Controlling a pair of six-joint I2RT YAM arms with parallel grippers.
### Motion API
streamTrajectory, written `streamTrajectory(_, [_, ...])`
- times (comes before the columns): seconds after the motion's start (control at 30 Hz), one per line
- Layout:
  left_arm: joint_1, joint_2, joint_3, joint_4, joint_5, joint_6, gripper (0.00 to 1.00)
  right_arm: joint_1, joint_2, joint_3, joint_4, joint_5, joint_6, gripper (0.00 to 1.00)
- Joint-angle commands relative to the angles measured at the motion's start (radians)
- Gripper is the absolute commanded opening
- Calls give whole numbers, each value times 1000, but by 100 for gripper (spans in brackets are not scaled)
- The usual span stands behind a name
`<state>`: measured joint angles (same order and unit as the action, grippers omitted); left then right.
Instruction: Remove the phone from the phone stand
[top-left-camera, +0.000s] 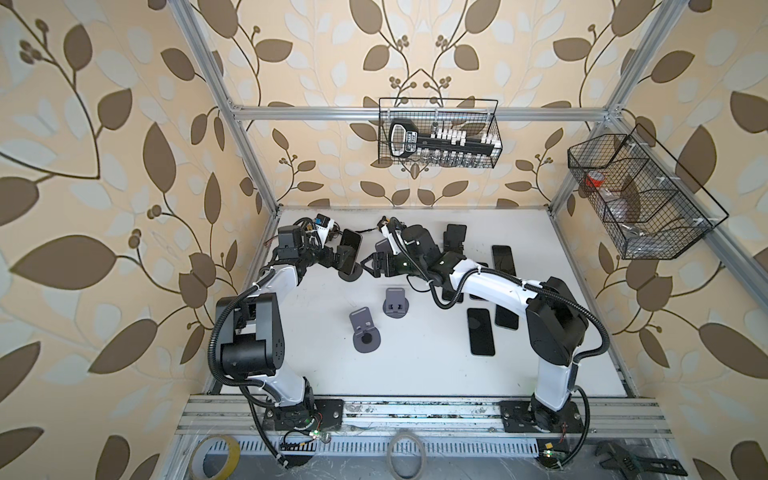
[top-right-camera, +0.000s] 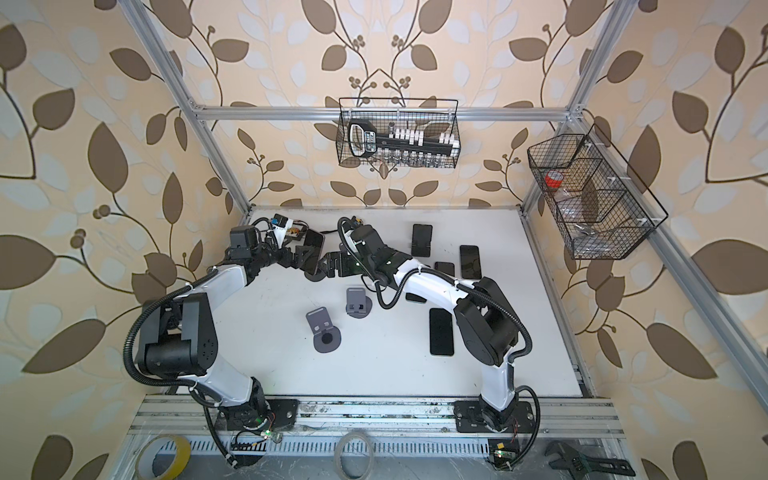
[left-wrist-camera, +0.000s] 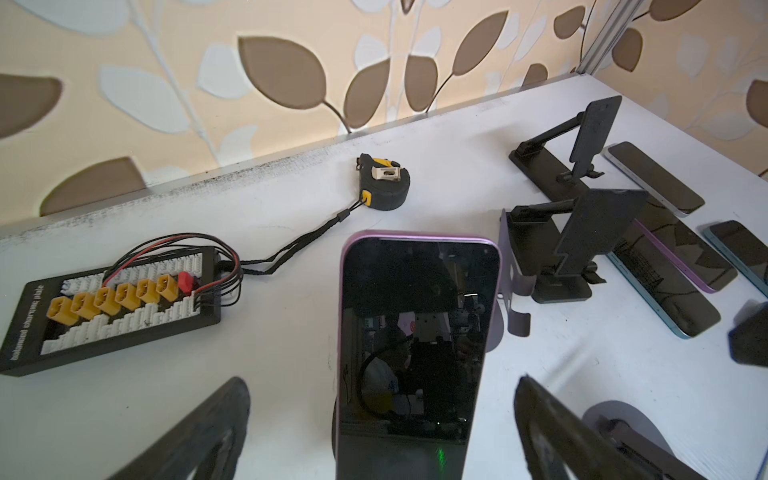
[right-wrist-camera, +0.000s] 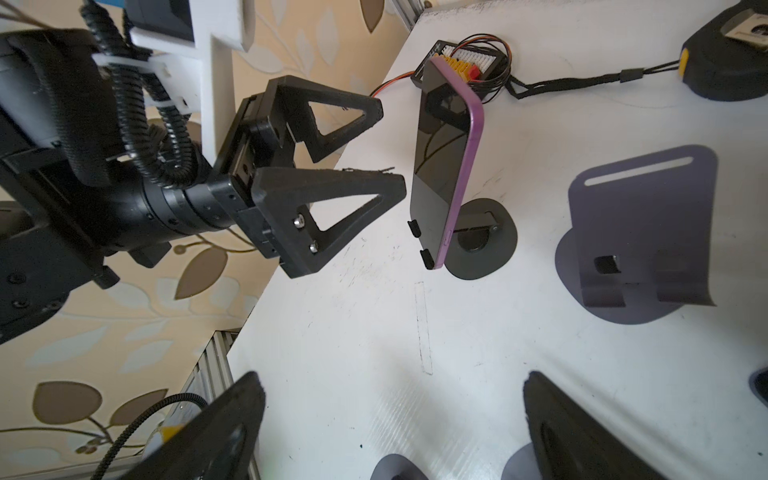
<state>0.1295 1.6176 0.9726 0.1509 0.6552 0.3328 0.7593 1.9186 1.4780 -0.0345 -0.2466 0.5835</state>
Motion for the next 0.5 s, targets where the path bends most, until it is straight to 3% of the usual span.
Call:
streamTrajectory(0.0, [-12,6,49,43,28,20,99,5,35,43,1,7,7,97])
streamTrajectory(0.47, [-94,42,72,-39,-60,127,99,3,18,20,-10,4,0,96])
